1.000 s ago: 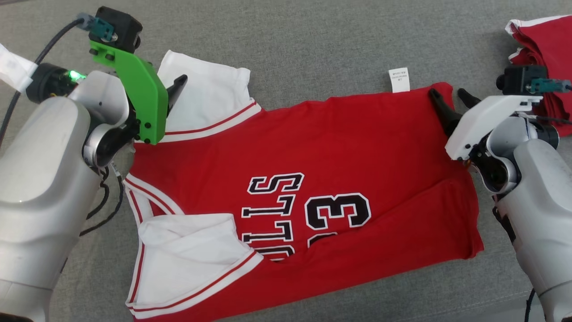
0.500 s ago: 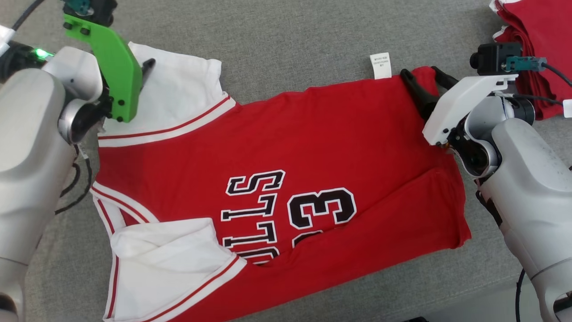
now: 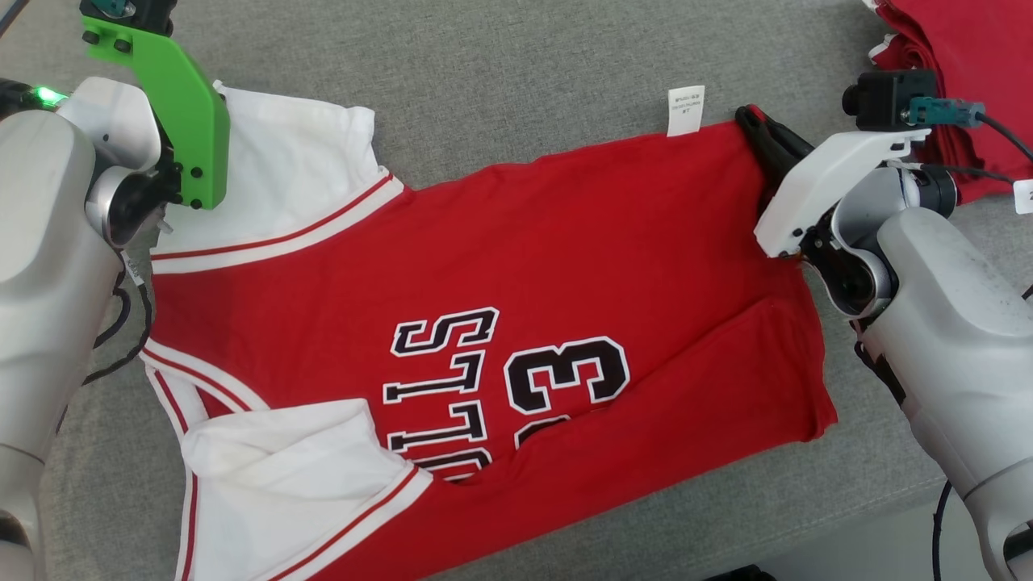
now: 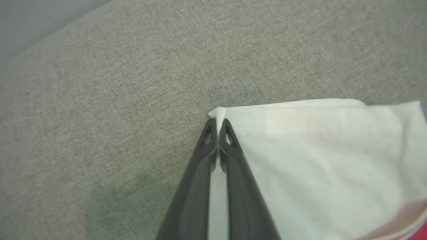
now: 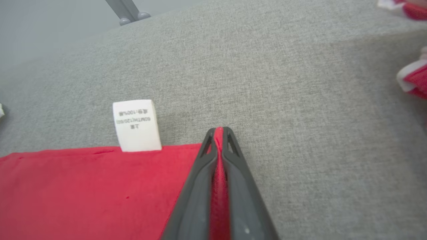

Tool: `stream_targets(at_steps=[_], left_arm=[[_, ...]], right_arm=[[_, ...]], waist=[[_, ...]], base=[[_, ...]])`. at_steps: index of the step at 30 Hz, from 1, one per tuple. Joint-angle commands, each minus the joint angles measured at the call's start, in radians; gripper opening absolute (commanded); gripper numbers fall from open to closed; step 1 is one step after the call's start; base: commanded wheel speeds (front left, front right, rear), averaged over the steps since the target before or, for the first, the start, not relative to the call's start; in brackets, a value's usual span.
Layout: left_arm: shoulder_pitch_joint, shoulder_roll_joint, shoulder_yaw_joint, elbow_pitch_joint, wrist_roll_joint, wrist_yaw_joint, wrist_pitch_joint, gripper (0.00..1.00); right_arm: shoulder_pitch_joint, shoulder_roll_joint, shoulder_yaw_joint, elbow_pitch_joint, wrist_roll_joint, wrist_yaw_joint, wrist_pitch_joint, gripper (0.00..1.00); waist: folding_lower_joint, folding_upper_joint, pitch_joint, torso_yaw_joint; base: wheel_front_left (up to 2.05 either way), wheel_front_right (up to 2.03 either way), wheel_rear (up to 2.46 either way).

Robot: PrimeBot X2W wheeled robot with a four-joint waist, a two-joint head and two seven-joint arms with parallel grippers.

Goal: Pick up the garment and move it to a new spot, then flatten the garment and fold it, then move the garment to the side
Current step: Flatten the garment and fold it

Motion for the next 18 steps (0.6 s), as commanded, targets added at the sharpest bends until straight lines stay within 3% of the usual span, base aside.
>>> stream_targets(at_steps=[1, 18], left_arm=[[0.005, 0.011, -0.007, 0.001, -0.009, -0.002, -0.013, 0.00], [0.076, 0.040, -0.053, 0.009, -0.116, -0.001, -0.138, 0.00]], right_arm=[[0.002, -0.006, 0.002, 0.007, 0.012, 0.000, -0.021, 0.00], [0.080, -0.033, 0.013, 0.147, 0.064, 0.000, -0.227, 0.00]], waist=[[-0.0001, -0.0001, -0.018, 0.008], [-0.0001, -0.0001, -0.192, 0.093]], base=[[0.00, 0.00, 0.00], [0.00, 0.00, 0.00]])
